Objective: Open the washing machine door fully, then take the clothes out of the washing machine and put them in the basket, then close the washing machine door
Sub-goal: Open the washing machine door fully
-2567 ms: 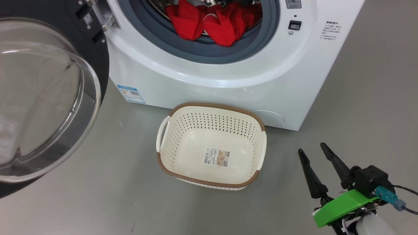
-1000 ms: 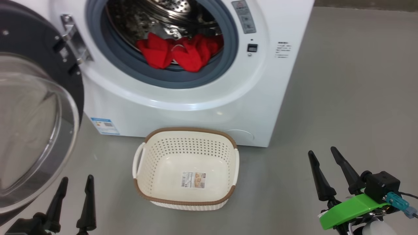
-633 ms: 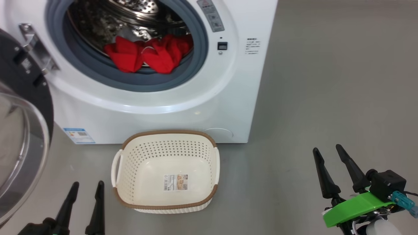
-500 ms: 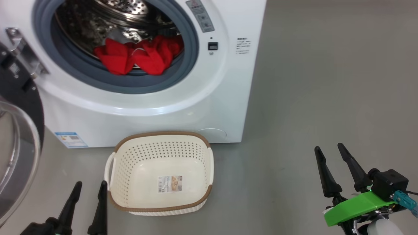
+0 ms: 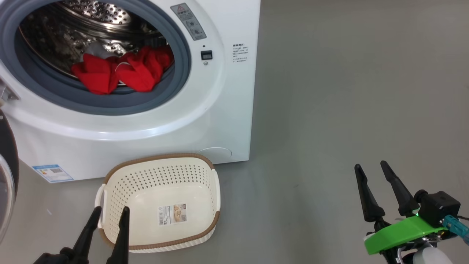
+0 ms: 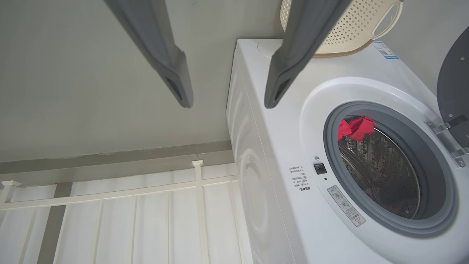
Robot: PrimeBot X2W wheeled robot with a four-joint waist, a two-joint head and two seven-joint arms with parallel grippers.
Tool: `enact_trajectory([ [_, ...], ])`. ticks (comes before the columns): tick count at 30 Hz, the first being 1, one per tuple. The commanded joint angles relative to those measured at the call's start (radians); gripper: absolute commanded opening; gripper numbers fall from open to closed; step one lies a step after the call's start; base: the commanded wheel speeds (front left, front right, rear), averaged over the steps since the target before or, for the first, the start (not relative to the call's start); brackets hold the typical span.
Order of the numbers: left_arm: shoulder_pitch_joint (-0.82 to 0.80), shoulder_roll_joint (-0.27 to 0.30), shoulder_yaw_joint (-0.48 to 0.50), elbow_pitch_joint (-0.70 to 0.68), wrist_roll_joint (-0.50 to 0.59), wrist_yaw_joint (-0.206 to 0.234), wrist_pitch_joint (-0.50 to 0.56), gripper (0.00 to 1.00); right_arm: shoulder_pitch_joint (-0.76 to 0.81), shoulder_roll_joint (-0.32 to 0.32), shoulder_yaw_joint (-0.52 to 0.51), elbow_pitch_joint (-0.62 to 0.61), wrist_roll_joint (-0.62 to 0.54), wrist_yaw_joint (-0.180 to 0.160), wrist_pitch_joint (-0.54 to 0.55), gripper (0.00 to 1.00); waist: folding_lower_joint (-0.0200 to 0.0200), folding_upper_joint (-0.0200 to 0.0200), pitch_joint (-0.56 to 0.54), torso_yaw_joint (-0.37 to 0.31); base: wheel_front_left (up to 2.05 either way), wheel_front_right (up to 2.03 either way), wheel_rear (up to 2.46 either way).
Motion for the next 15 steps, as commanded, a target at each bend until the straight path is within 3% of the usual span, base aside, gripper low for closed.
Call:
enact_trajectory([
  [1,-0.009,0.012,0.036,-0.030,0.007,-0.005,-0.005,1.00,0.010,-0.005,0.016,-0.027,0.005,0.006,-0.006,1.00,-0.0001,0.0000,-0.005,-0.005,0.00,0.00,0.00],
  [15,0.003,-0.006,0.082,-0.033,0.039,-0.005,-0.005,1.00,0.018,-0.003,0.007,-0.031,0.004,0.006,-0.006,1.00,-0.0001,0.0000,-0.011,0.004,0.00,0.00,0.00],
])
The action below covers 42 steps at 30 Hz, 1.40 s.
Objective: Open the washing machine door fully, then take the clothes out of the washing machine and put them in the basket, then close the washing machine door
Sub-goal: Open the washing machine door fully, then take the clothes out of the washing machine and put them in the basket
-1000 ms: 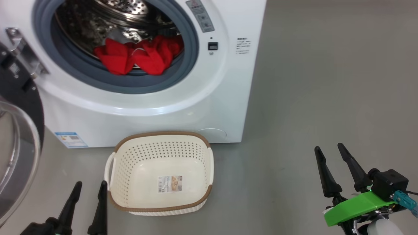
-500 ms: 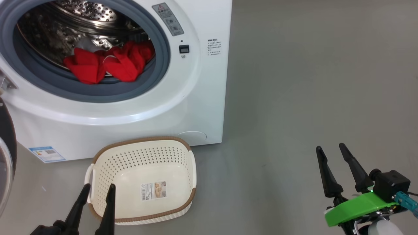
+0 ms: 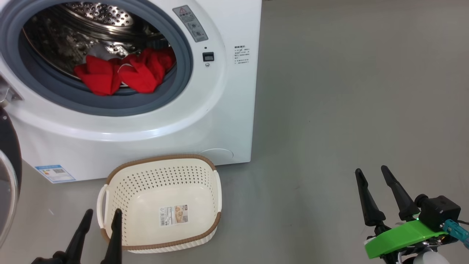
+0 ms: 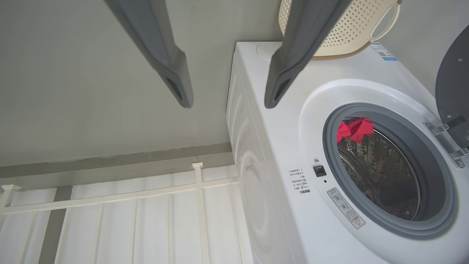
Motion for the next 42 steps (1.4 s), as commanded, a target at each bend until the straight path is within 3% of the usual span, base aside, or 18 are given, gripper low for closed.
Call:
enact_trajectory([
  [1,-0.013,0.012,0.039,-0.026,0.008,-0.005,-0.005,1.00,-0.006,-0.009,0.014,-0.027,0.004,0.006,-0.006,1.00,0.0000,0.0000,0.000,0.001,0.00,0.00,0.00],
  [14,-0.027,0.004,0.061,-0.028,0.004,-0.005,-0.005,1.00,-0.017,-0.005,0.019,-0.028,0.001,0.006,-0.006,1.00,0.0000,0.0000,0.015,0.010,0.02,-0.07,0.05],
  [31,-0.058,0.028,0.039,-0.027,-0.002,-0.005,-0.005,1.00,-0.034,0.005,0.024,-0.028,0.000,0.006,-0.006,1.00,0.0000,0.0000,0.043,0.009,0.86,-1.35,0.49],
  [42,-0.068,0.023,0.031,-0.015,-0.004,-0.005,-0.005,1.00,-0.038,0.011,0.028,-0.023,0.000,0.006,-0.006,1.00,0.0000,0.0000,0.050,0.010,0.30,-0.30,0.00],
])
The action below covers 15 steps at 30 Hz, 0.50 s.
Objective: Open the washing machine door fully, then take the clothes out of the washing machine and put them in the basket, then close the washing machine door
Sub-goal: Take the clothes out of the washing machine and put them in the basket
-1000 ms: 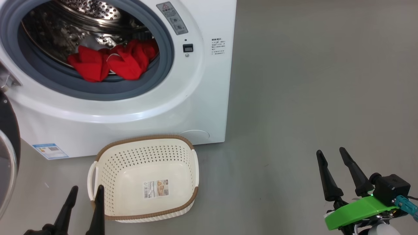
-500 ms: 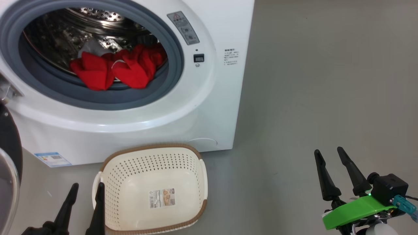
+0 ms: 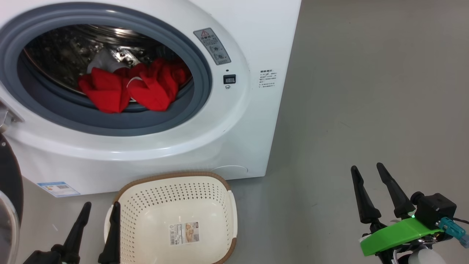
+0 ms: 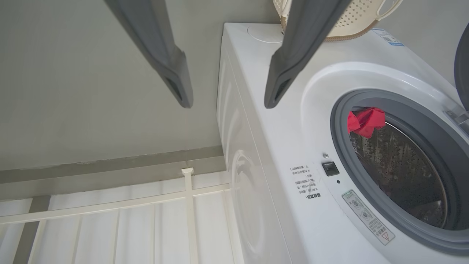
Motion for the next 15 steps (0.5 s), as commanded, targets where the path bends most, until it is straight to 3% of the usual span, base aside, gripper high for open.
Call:
enact_trajectory([
  [1,-0.039,0.016,0.031,-0.018,-0.005,-0.005,-0.005,1.00,-0.025,-0.007,0.023,-0.022,0.000,0.006,-0.006,1.00,0.0000,-0.0001,0.000,0.000,0.00,0.00,0.00],
  [9,-0.069,0.005,0.029,0.050,-0.001,-0.005,-0.005,1.00,-0.027,-0.002,0.025,-0.022,0.000,0.006,-0.006,1.00,0.0000,-0.0001,0.012,-0.002,0.00,0.00,0.00],
  [15,-0.191,-0.007,0.006,0.137,0.028,-0.005,-0.005,1.00,-0.042,0.007,0.027,-0.029,-0.003,0.006,-0.006,1.00,0.0000,-0.0001,0.050,-0.001,0.00,0.00,0.00],
])
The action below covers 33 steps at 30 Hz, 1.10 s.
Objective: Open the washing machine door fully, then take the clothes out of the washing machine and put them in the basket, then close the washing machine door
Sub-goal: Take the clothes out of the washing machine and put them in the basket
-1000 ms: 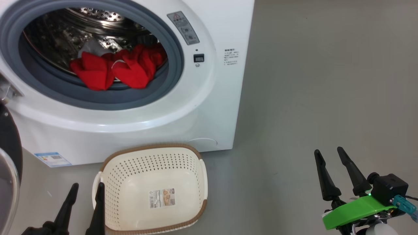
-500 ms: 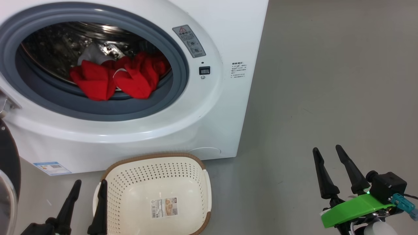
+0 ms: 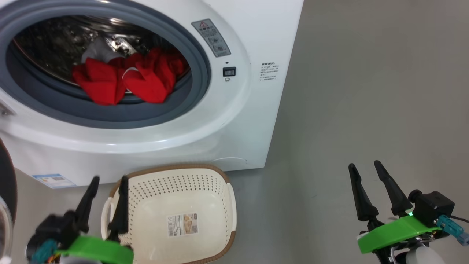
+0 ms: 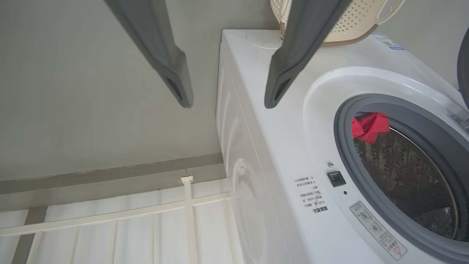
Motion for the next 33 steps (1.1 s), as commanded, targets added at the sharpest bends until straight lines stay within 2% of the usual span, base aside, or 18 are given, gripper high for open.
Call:
enact_trajectory([
  [1,-0.064,0.013,0.024,0.000,0.017,-0.005,-0.005,1.00,-0.039,-0.001,0.025,-0.028,-0.004,0.006,-0.006,1.00,0.0000,-0.0001,0.018,0.000,0.00,0.00,0.00],
  [7,-0.279,0.004,-0.012,0.175,0.044,-0.005,-0.004,1.00,-0.063,0.012,0.041,-0.029,-0.008,0.006,-0.006,1.00,0.0000,-0.0001,0.064,-0.014,0.00,0.00,0.00],
  [19,-0.709,0.055,-0.045,0.507,0.049,-0.005,0.113,1.00,-0.132,0.030,0.052,-0.044,-0.005,0.006,-0.006,1.00,0.0000,-0.0001,0.202,-0.066,0.00,0.00,0.00],
  [33,-1.004,0.107,-0.167,0.803,0.045,-0.005,0.162,1.00,-0.203,0.032,0.084,-0.065,0.055,0.006,-0.006,1.00,0.0000,-0.0001,0.326,-0.129,0.00,0.00,0.00],
])
